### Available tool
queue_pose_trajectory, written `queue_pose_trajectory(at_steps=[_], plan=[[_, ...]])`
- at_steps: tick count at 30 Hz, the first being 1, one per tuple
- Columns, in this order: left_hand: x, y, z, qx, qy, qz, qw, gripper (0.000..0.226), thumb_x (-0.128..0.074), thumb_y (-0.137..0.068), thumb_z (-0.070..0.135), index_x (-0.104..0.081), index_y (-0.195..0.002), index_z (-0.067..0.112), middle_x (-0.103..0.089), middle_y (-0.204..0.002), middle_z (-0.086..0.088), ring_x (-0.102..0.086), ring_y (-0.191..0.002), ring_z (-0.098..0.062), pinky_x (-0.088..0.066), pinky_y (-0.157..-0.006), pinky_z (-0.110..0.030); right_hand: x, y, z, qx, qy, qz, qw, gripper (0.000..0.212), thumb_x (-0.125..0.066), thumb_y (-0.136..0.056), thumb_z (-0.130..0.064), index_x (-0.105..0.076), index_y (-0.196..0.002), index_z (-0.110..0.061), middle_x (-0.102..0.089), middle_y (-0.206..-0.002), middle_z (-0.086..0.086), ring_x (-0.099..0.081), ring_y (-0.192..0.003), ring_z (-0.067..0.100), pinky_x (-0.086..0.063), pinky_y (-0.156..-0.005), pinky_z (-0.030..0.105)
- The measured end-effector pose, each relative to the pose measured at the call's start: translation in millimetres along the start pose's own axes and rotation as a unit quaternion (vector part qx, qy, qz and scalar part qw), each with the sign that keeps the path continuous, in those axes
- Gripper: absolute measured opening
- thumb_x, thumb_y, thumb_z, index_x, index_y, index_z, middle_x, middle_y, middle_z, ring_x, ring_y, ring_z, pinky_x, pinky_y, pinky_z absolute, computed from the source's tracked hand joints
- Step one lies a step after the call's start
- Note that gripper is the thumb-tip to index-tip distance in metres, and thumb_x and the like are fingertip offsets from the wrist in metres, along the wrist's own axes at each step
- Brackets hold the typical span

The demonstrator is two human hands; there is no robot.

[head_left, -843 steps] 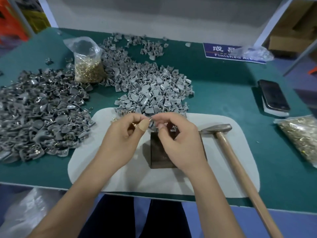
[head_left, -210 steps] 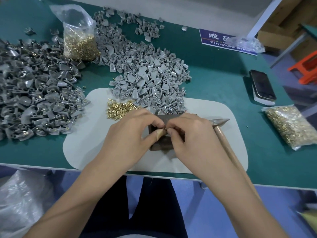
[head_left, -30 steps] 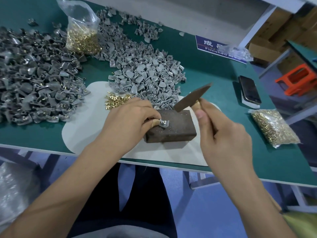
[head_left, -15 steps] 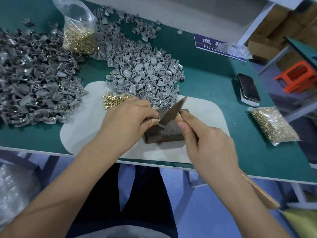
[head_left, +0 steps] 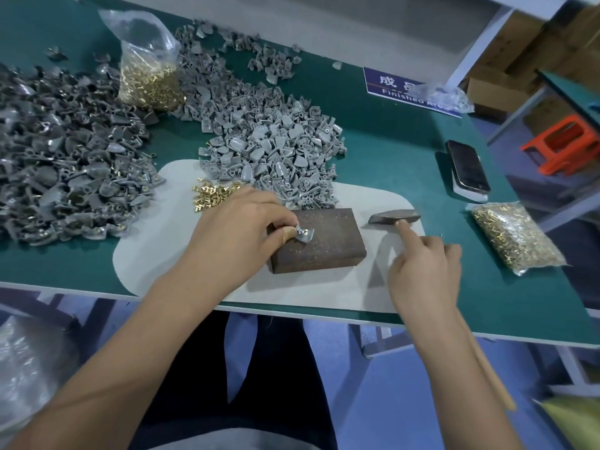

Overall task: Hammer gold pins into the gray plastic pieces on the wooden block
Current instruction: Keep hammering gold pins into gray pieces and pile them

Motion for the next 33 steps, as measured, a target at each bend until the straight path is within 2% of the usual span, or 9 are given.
queue_pose_trajectory(at_steps=[4, 7, 9, 12, 17, 21, 24, 29, 33], plan=[[-1, 5, 6, 0.019, 0.022, 0.048, 0.998, 0.003, -0.072, -0.089, 0.031, -0.073, -0.088, 0.034, -0.059, -0.085, 0.019, -0.049, -0.09, -0.005, -0.036, -0.062, -0.026, 5, 14, -24, 0.141, -0.19, 0.174, 0.956, 0.03, -0.058, -0.095, -0.009, -0.074, -0.117, -0.02, -0.066, -0.117, 0.002, -0.05, -0.109, 0.027, -0.042, -0.098, 0.037], [1, 18, 8, 0.038, 0.058, 0.087, 0.994, 0.003, -0.071, -0.088, 0.03, -0.07, -0.087, 0.032, -0.057, -0.087, 0.019, -0.049, -0.09, -0.004, -0.046, -0.063, -0.03, 5, 29, -62, 0.259, -0.284, 0.13, 0.914, 0.019, -0.063, -0.098, -0.021, -0.073, -0.115, -0.02, -0.068, -0.108, -0.007, -0.059, -0.102, 0.019, -0.046, -0.094, 0.033], [6, 30, 0, 0.05, 0.079, 0.104, 0.99, 0.003, -0.068, -0.087, 0.031, -0.068, -0.09, 0.031, -0.058, -0.089, 0.016, -0.054, -0.093, -0.008, -0.052, -0.064, -0.037, -2, 38, -90, 0.285, -0.304, 0.08, 0.906, 0.019, -0.068, -0.096, -0.022, -0.073, -0.113, -0.019, -0.07, -0.105, -0.008, -0.06, -0.1, 0.02, -0.049, -0.089, 0.039], [20, 52, -23, 0.081, 0.069, 0.115, 0.988, 0.006, -0.065, -0.088, 0.034, -0.067, -0.093, 0.032, -0.058, -0.09, 0.015, -0.055, -0.094, -0.009, -0.054, -0.065, -0.04, -18, 49, -128, 0.286, -0.332, 0.021, 0.898, 0.018, -0.071, -0.094, -0.02, -0.074, -0.111, -0.018, -0.072, -0.101, -0.008, -0.059, -0.096, 0.02, -0.05, -0.082, 0.046], [49, 91, -69, 0.183, 0.01, 0.123, 0.975, 0.009, -0.062, -0.084, 0.039, -0.065, -0.092, 0.036, -0.056, -0.091, 0.016, -0.052, -0.08, -0.002, -0.051, -0.061, -0.034, -44, 68, -192, 0.308, -0.349, -0.057, 0.883, 0.014, -0.072, -0.093, -0.023, -0.071, -0.108, -0.023, -0.069, -0.094, -0.013, -0.059, -0.092, 0.014, -0.051, -0.077, 0.04], [66, 112, -98, 0.224, -0.052, 0.112, 0.967, 0.015, -0.075, -0.084, 0.024, -0.07, -0.094, 0.033, -0.058, -0.087, 0.015, -0.054, -0.086, -0.005, -0.049, -0.057, -0.028, -66, 79, -232, 0.29, -0.345, -0.139, 0.882, 0.011, -0.071, -0.094, -0.029, -0.069, -0.105, -0.031, -0.066, -0.094, -0.014, -0.063, -0.092, 0.015, -0.055, -0.076, 0.041], [74, 117, -111, 0.256, -0.049, 0.11, 0.959, 0.02, -0.073, -0.085, 0.028, -0.066, -0.101, 0.037, -0.057, -0.089, 0.02, -0.051, -0.087, 0.0, -0.041, -0.058, -0.016, -73, 81, -254, 0.299, -0.261, -0.1, 0.913, 0.014, -0.067, -0.093, -0.044, -0.068, -0.107, -0.04, -0.06, -0.101, -0.016, -0.06, -0.098, 0.013, -0.052, -0.073, 0.035], [74, 108, -104, 0.233, -0.048, 0.162, 0.958, 0.018, -0.068, -0.087, 0.027, -0.069, -0.104, 0.032, -0.064, -0.096, 0.016, -0.057, -0.089, -0.003, -0.05, -0.06, -0.029, -71, 74, -266, 0.291, -0.241, -0.104, 0.92, 0.019, -0.059, -0.096, -0.048, -0.065, -0.113, -0.043, -0.061, -0.105, -0.017, -0.061, -0.088, 0.008, -0.05, -0.07, 0.032], [65, 88, -90, 0.177, -0.038, 0.139, 0.974, 0.009, -0.071, -0.09, 0.02, -0.074, -0.098, 0.023, -0.068, -0.092, 0.01, -0.064, -0.09, -0.015, -0.053, -0.065, -0.033, -51, 62, -240, 0.278, -0.276, -0.051, 0.919, 0.014, -0.059, -0.098, -0.042, -0.07, -0.105, -0.037, -0.067, -0.099, -0.017, -0.059, -0.086, 0.004, -0.05, -0.07, 0.034]])
Point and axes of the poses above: each hand's wrist, its own y-axis away from the middle knuckle, its own x-axis out of the back of the hand, z = x × y, the point moved 1 cm from there along -y, towards the middle knuckle
